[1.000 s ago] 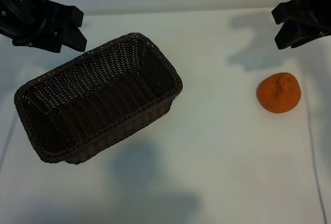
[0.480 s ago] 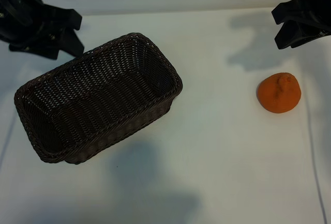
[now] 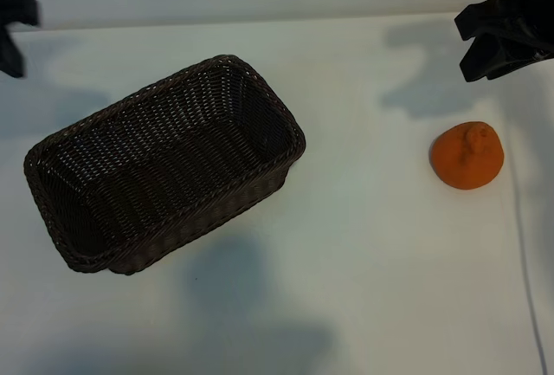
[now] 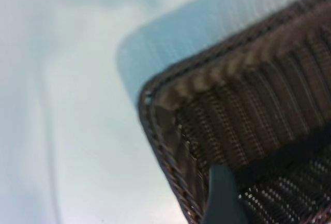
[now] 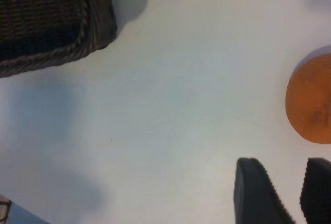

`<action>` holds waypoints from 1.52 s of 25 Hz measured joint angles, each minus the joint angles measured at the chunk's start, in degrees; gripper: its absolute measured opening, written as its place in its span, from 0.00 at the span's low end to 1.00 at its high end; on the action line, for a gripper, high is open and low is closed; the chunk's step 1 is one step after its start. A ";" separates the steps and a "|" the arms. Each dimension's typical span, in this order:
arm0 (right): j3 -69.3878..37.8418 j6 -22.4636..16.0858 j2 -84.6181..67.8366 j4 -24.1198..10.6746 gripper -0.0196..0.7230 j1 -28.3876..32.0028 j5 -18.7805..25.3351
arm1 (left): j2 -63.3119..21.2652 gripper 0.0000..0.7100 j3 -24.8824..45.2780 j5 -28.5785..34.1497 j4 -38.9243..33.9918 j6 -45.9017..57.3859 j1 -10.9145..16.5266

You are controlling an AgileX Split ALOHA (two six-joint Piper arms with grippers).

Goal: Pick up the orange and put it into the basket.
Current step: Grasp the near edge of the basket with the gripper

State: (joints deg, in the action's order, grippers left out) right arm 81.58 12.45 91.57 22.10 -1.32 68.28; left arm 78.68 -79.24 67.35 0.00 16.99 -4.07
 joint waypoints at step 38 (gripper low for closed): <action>0.00 3.30 0.00 -0.06 0.37 0.00 -0.13 | -1.61 0.74 15.95 -4.79 4.74 2.85 6.80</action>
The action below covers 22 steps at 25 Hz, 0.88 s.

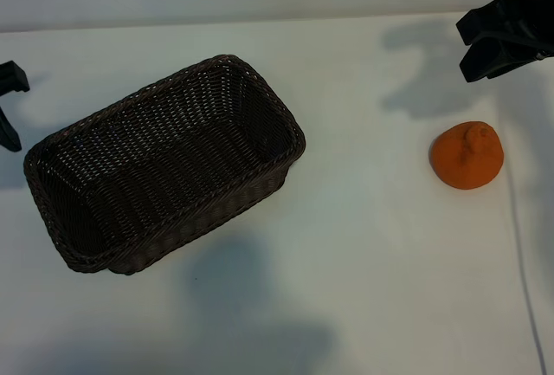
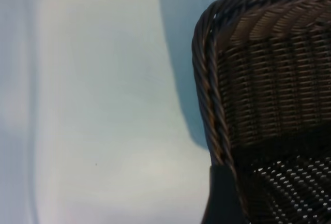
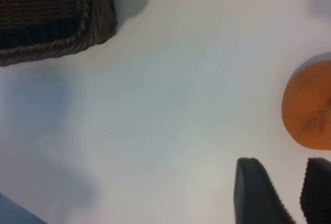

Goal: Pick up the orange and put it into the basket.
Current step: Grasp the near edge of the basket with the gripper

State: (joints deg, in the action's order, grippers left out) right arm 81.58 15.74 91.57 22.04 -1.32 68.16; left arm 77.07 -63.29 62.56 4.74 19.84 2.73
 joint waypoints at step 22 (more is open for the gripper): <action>0.00 -0.18 0.00 0.00 0.37 0.00 -0.63 | 0.24 0.74 15.88 -14.84 0.58 1.45 0.00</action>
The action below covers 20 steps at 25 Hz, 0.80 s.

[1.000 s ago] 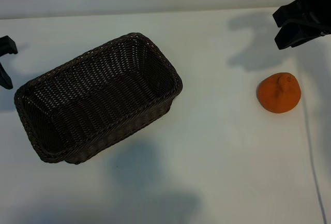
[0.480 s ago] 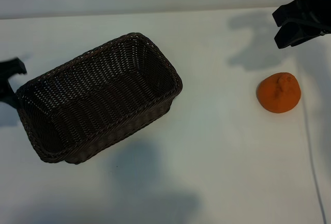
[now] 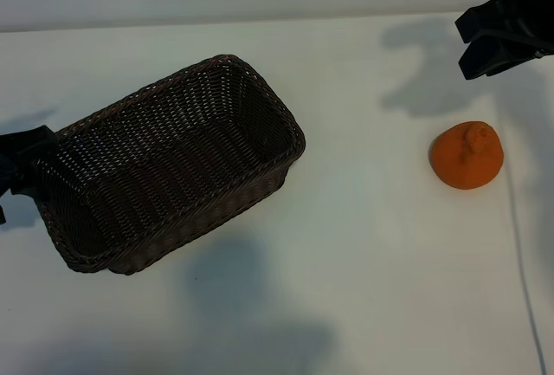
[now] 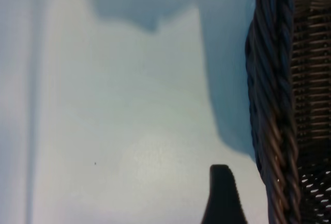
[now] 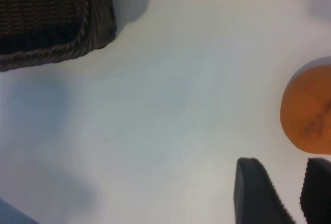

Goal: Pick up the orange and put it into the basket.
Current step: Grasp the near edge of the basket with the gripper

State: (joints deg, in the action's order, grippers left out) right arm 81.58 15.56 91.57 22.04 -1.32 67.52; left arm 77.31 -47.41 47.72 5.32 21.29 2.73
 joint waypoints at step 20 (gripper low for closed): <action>0.00 0.00 0.00 0.00 0.37 0.00 -0.40 | 17.43 0.74 0.07 -10.94 4.21 -1.17 0.00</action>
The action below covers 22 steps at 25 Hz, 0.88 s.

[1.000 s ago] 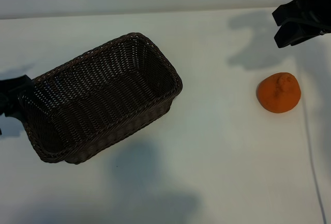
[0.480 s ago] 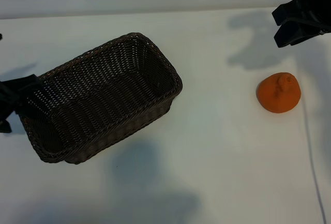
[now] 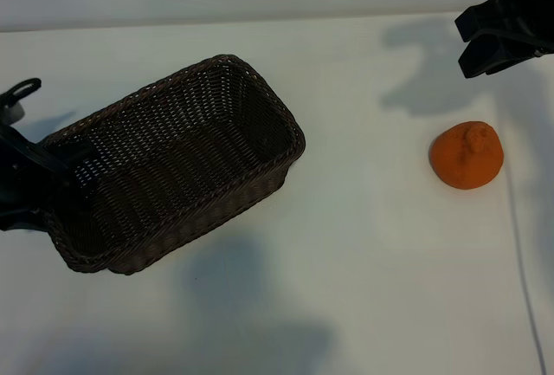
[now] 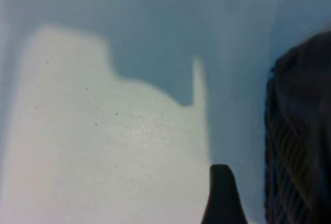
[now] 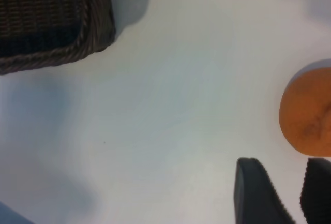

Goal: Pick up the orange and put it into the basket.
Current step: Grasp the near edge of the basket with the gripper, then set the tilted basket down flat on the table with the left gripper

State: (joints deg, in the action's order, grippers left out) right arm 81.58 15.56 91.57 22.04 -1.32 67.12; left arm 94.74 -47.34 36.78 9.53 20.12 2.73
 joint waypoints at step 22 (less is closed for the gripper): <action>0.00 0.00 0.00 0.00 0.37 0.00 -0.02 | -1.53 0.22 -0.40 4.23 7.01 -5.97 0.04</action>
State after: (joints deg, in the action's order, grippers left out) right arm 81.58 15.56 91.57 22.04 -1.32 67.09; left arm 93.21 -47.74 41.01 16.54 14.15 2.78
